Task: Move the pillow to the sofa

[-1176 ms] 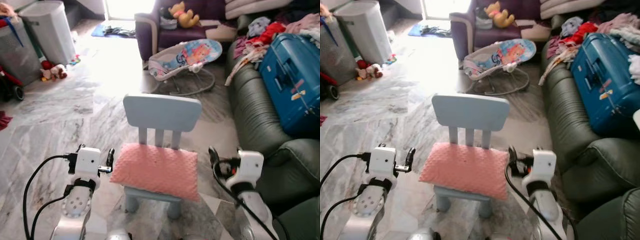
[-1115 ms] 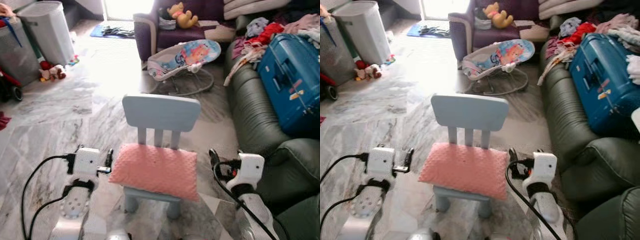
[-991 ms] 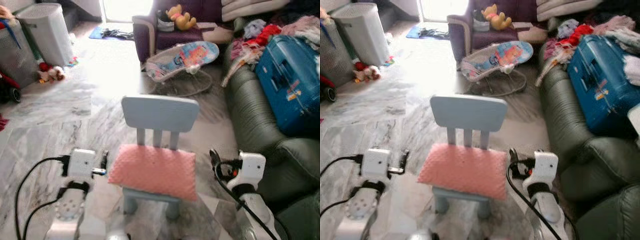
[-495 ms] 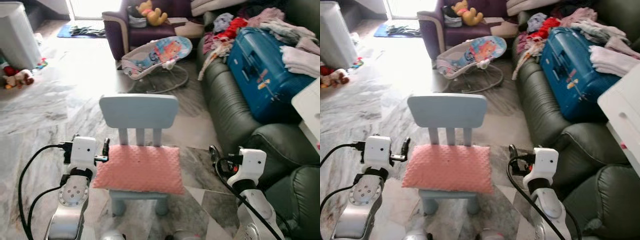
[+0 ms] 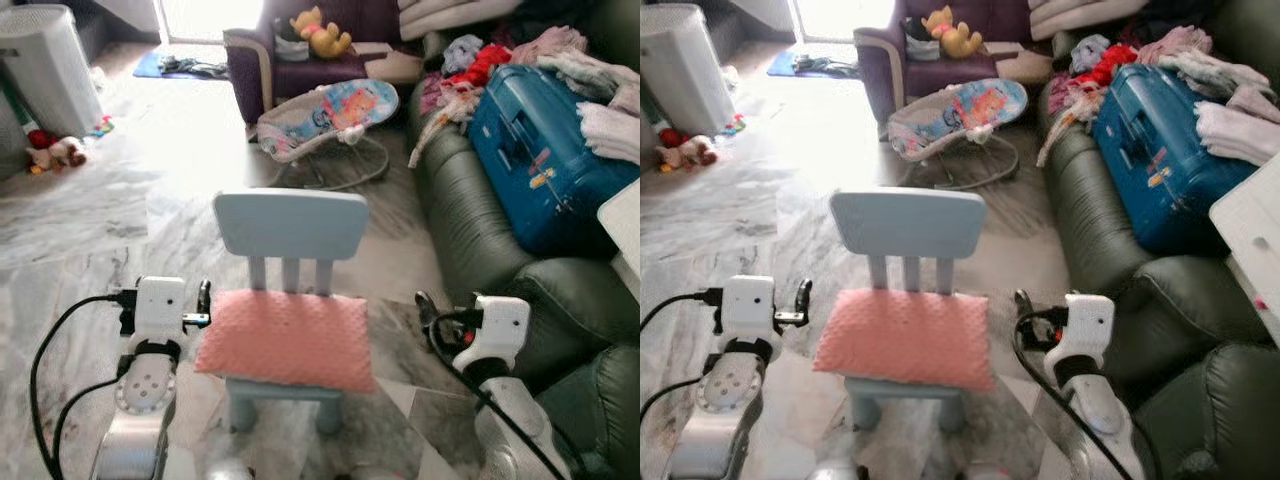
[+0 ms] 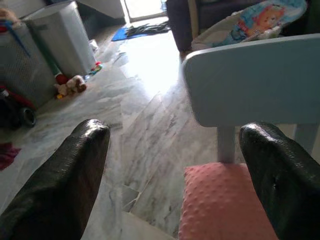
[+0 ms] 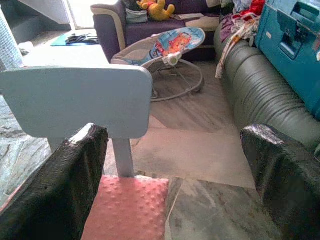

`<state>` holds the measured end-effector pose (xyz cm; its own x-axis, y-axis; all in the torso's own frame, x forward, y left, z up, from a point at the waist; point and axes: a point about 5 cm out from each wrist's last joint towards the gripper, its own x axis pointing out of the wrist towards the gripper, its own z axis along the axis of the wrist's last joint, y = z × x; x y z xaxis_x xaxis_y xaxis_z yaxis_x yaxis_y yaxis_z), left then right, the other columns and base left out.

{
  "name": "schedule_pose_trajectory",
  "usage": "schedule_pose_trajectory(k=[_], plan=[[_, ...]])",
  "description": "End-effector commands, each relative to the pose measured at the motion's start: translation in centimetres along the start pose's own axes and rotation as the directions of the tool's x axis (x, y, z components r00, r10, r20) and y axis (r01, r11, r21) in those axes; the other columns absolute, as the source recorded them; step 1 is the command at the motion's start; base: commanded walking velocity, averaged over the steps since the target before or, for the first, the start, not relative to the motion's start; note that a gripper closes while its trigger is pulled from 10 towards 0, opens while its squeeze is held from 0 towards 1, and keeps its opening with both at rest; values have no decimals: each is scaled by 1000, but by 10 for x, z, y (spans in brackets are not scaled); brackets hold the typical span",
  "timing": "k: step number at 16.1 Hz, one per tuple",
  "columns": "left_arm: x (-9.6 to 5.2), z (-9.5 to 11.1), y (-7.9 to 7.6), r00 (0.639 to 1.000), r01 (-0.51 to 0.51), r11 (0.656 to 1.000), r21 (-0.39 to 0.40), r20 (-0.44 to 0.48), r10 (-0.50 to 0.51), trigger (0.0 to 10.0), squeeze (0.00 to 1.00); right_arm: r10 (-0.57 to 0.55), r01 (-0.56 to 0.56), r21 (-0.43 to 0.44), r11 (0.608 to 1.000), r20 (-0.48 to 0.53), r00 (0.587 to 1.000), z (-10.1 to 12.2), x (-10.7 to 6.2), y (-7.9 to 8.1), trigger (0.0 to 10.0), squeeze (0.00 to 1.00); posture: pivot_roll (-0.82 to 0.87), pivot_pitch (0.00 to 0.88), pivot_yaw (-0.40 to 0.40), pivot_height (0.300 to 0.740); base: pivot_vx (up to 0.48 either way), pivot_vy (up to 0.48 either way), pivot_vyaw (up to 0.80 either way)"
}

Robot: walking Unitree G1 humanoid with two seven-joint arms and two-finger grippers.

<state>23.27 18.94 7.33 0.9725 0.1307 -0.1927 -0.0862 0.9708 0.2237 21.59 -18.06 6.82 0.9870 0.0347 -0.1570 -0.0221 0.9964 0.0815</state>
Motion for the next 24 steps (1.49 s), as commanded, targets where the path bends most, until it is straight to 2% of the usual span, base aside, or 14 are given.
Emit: schedule_pose_trajectory(k=[1,14,16,19,20,24], plan=[[-1,1,5,1000,-22,1000,4,-4,22,10000,0,17,-17,6,1000,18,1000,5,1,3,10000,0,23,5,-30,740,0,480,0],[-1,1,5,1000,-22,1000,4,-4,22,10000,0,17,-17,6,1000,18,1000,5,1,3,10000,0,23,5,-30,740,0,480,0],[0,8,-4,999,26,999,27,34,-27,10000,0,15,-15,-2,1000,17,1000,7,1,3,10000,0,12,8,-26,740,0,0,0],[1,11,-7,998,52,998,34,45,-54,10000,0,15,-15,-2,1000,14,1000,6,0,4,10000,0,12,9,-24,740,0,0,0],[1,12,-10,996,77,997,9,46,-77,10000,0,14,-14,-1,1000,12,1000,6,0,4,10000,0,10,10,-22,740,0,-364,0],[1,12,-12,996,76,997,12,46,-76,10000,0,14,-14,-3,1000,9,1000,5,-2,3,10000,0,7,11,-23,740,0,-389,0]])
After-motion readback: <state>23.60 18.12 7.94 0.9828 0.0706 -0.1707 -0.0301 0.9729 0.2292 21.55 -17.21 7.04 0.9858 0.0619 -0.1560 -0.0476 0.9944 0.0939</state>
